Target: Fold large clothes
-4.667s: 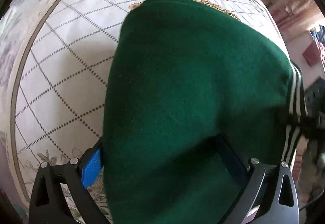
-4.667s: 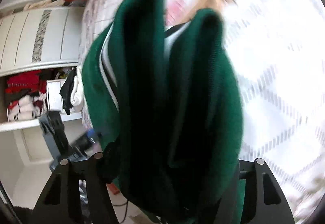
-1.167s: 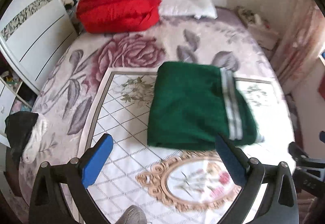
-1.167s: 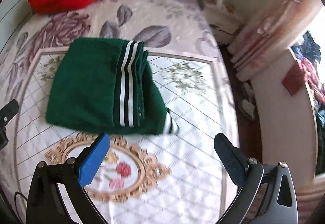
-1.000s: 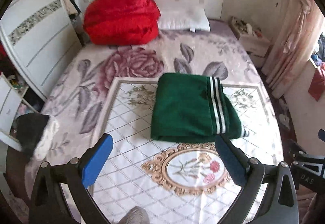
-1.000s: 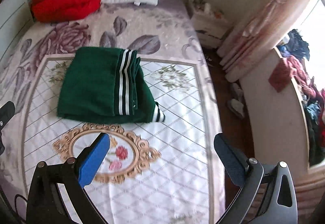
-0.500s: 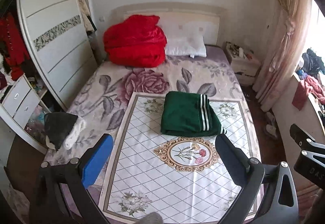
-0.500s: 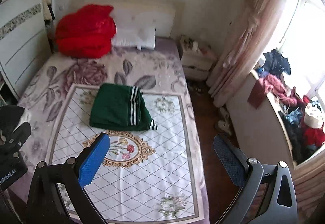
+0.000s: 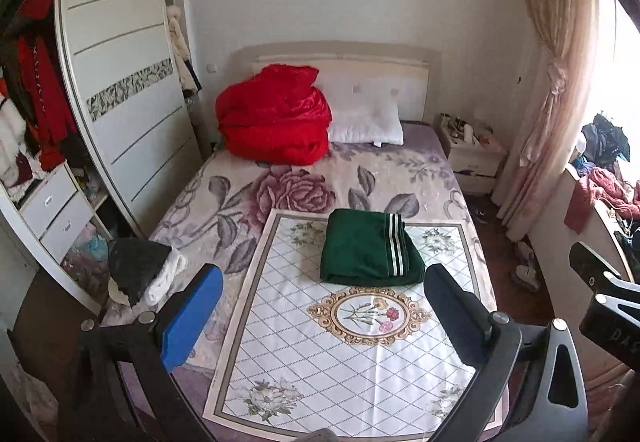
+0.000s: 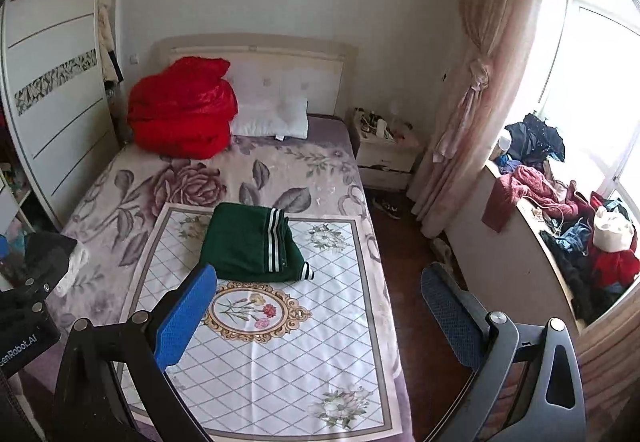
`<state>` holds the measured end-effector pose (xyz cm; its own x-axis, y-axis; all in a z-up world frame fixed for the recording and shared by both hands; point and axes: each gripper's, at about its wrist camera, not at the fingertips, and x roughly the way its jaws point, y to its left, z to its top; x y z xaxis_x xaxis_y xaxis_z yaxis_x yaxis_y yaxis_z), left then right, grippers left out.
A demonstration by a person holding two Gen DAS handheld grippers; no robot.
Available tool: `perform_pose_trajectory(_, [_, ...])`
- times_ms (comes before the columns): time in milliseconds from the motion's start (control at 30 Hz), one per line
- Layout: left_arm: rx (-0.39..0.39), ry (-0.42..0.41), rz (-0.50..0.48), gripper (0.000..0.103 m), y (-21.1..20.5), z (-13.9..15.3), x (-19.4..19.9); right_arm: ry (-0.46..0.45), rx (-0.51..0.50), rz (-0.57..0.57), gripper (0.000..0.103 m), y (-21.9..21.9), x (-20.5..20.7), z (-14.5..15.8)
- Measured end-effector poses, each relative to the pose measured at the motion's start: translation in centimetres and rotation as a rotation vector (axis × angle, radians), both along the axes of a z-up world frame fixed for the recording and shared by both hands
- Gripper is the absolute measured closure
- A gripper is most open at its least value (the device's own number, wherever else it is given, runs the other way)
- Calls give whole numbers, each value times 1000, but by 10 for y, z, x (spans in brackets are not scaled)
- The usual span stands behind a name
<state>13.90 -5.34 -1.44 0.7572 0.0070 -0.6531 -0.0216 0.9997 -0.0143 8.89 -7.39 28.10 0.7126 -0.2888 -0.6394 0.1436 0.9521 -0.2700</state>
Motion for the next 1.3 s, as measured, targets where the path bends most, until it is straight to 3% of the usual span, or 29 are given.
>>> perform_pose_trajectory(333, [6,-31,-1,0,-5,9,-12,-26,14,3,0,-7,-21,11])
perform_pose_trajectory(1300, [12,-40,4,0,-10,7,-17,-10,34,41,0,-9,-2,11])
